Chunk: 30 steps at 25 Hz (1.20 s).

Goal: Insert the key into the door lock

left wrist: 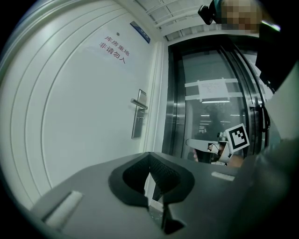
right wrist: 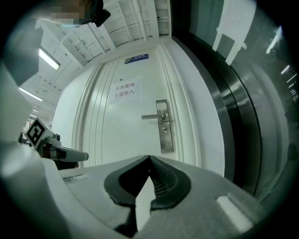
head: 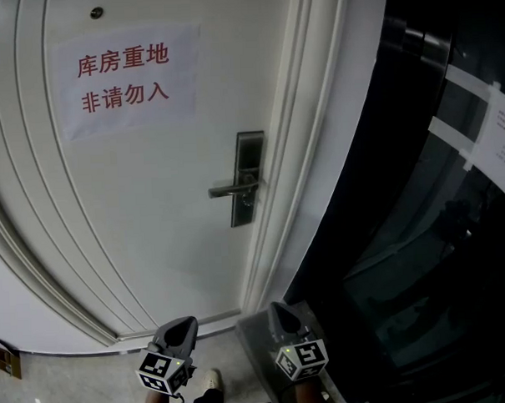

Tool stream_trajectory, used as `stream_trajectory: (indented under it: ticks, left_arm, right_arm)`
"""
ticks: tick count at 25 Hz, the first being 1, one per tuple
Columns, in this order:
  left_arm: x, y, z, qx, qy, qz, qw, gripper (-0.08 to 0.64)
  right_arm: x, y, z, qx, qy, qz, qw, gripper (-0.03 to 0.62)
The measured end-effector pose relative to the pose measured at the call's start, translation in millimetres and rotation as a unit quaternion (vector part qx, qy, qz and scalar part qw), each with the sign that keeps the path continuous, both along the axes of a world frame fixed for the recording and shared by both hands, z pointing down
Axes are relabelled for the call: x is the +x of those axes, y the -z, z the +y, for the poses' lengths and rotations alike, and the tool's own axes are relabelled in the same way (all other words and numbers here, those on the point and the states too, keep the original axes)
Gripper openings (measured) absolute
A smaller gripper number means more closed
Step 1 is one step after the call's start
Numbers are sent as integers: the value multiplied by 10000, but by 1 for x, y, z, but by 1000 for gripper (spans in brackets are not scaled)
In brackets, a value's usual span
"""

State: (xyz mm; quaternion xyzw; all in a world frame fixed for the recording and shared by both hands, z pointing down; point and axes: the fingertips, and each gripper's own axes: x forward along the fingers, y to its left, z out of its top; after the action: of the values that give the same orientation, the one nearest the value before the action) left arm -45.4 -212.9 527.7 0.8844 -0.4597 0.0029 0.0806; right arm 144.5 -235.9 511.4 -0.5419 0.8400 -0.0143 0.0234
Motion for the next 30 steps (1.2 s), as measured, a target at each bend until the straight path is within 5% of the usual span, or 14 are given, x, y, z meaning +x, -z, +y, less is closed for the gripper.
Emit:
stream_trajectory:
  ticks: [30]
  left_arm:
    - [15,-9,79,-28,104,53,9999,3]
  right_arm:
    - [8,-22,105,-36,110,163,9998,2]
